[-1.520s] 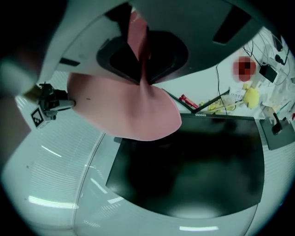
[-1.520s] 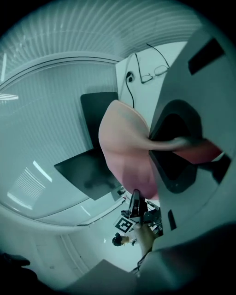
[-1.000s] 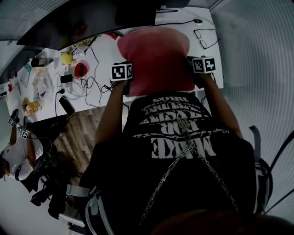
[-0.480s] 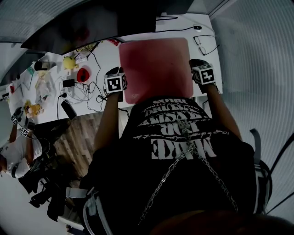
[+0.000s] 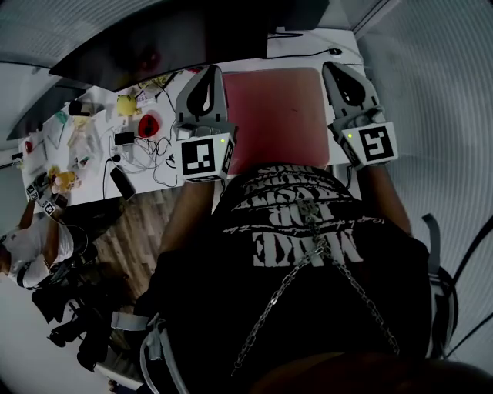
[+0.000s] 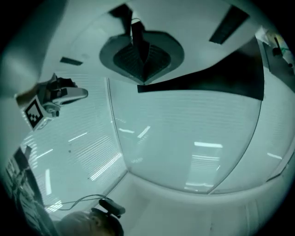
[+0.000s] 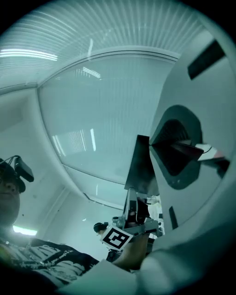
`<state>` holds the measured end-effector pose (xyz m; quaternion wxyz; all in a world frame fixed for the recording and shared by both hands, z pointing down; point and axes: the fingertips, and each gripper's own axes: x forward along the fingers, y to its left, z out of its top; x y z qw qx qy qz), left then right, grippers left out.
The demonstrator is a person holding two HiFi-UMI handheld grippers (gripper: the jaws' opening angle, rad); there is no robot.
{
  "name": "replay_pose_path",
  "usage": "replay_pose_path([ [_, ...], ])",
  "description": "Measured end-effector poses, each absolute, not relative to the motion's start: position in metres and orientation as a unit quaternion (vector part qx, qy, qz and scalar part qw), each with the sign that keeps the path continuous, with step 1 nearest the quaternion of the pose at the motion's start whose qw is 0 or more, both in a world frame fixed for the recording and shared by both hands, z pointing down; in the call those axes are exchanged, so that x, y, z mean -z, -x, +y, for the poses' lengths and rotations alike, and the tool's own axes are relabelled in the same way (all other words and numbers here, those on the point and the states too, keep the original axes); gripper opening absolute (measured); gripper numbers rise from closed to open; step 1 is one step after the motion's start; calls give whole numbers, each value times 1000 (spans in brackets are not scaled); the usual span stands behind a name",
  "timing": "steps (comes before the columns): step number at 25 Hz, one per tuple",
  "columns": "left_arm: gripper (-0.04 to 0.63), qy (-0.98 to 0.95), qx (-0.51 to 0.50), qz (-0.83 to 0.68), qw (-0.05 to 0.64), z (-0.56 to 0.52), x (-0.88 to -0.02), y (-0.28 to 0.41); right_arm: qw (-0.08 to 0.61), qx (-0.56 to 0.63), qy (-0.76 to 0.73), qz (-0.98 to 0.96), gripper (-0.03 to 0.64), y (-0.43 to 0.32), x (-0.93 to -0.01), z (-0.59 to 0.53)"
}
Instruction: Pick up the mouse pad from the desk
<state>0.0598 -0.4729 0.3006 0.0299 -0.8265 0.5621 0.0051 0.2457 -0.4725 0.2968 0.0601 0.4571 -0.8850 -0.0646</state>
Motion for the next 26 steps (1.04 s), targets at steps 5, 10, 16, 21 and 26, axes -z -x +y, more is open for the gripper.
replay_pose_path([
  [5, 6, 833, -2, 551, 43, -462, -284, -69, 23, 70, -465, -882, 0, -235, -279, -464],
  [10, 6, 834, -9, 550, 46, -455, -276, -61, 21, 70, -474, -877, -1, -237, -279, -461],
  [16, 6, 844, -21, 534, 35, -451, -275, -57, 26, 70, -475, -877, 0, -227, -276, -452],
  [21, 6, 851, -17, 523, 35, -447, -275, -50, 33, 67, -478, -875, 0, -215, -277, -446],
  [26, 6, 856, -15, 515, 35, -439, -275, -36, 30, 51, -490, -869, 0, -207, -276, -441],
])
